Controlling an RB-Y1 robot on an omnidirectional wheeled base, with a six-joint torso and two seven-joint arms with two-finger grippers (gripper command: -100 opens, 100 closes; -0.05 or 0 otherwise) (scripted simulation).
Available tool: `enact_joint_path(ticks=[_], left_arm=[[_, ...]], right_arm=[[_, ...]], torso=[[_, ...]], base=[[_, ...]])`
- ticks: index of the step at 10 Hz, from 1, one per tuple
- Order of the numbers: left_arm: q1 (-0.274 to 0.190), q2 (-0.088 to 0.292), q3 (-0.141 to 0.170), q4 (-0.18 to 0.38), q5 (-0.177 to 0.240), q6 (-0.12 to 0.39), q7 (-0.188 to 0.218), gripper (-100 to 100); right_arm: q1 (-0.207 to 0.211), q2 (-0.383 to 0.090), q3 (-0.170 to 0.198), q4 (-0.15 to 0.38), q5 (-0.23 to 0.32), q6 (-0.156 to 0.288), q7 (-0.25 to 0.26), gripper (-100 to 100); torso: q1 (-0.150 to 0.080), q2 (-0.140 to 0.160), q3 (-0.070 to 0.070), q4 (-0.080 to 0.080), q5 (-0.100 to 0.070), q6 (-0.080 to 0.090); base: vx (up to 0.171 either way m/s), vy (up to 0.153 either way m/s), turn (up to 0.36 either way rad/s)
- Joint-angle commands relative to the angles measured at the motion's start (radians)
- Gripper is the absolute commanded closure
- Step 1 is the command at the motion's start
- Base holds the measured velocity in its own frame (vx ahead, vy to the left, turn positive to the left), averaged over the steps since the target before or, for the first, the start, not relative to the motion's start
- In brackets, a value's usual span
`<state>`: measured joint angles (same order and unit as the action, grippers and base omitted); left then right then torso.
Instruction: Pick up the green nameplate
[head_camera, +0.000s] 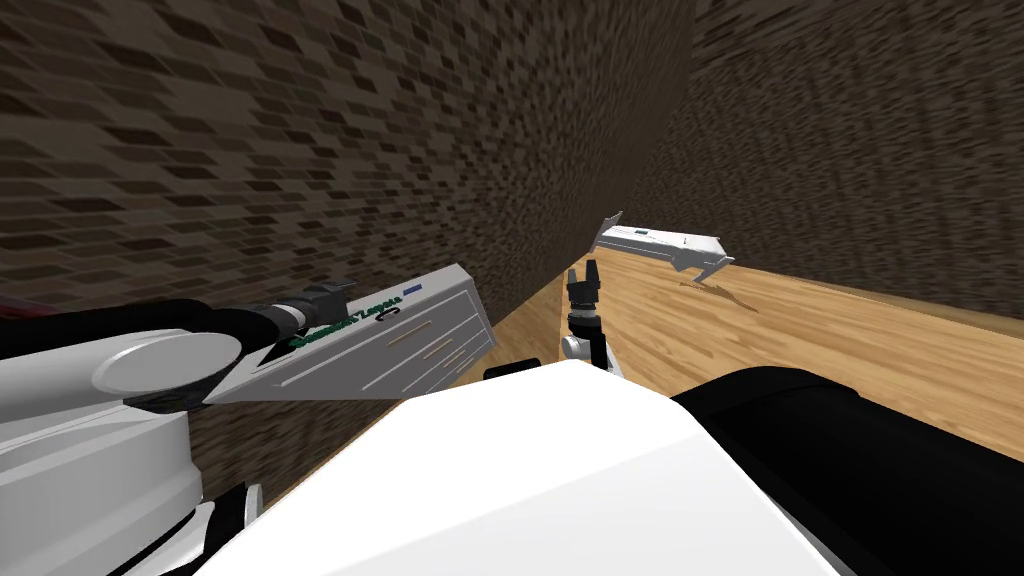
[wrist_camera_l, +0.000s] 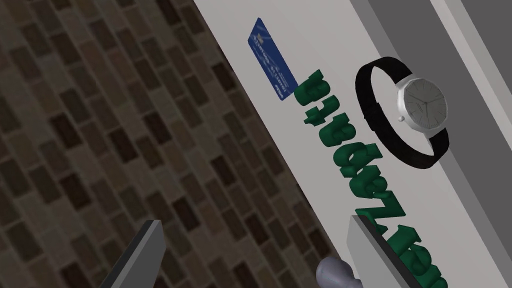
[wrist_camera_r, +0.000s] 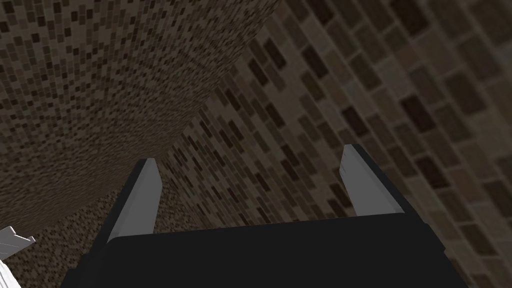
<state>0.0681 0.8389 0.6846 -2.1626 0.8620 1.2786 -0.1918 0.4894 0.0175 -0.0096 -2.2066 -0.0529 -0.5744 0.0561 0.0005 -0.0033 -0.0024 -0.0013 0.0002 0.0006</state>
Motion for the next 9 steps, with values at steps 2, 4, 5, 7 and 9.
enact_joint_path(ticks=[2, 4, 5, 7, 9], left_arm=[[-0.019, 0.026, 0.018, 0.015, 0.037, 0.075, 0.002, -100], [-0.032, 0.049, 0.039, 0.027, 0.074, 0.122, 0.004, -100], [-0.032, 0.049, 0.039, 0.027, 0.074, 0.147, 0.004, -100], [-0.045, 0.072, 0.057, 0.039, 0.108, 0.195, 0.005, -100], [-0.056, 0.095, 0.074, 0.051, 0.14, 0.249, 0.007, -100]], right_arm=[[0.0, 0.0, 0.0, 0.0, 0.0, 0.0, 0.0, 0], [0.0, 0.0, 0.0, 0.0, 0.0, 0.0, 0.0, 0], [0.0, 0.0, 0.0, 0.0, 0.0, 0.0, 0.0, 0], [0.0, 0.0, 0.0, 0.0, 0.0, 0.0, 0.0, 0], [0.0, 0.0, 0.0, 0.0, 0.0, 0.0, 0.0, 0]], torso=[[0.0, -0.001, 0.0, 0.0, 0.0, -0.001], [0.0, 0.0, 0.0, 0.0, 0.0, 0.0], [0.001, -0.001, 0.0, 0.0, 0.0, -0.001], [0.001, 0.0, 0.0, 0.0, 0.0, 0.0], [0.001, -0.001, -0.001, 0.0, 0.0, 0.0]], base=[[0.065, -0.016, 0.111], [0.049, -0.008, 0.073], [0.067, -0.014, 0.078], [0.048, -0.007, 0.055], [0.081, -0.009, 0.119]])
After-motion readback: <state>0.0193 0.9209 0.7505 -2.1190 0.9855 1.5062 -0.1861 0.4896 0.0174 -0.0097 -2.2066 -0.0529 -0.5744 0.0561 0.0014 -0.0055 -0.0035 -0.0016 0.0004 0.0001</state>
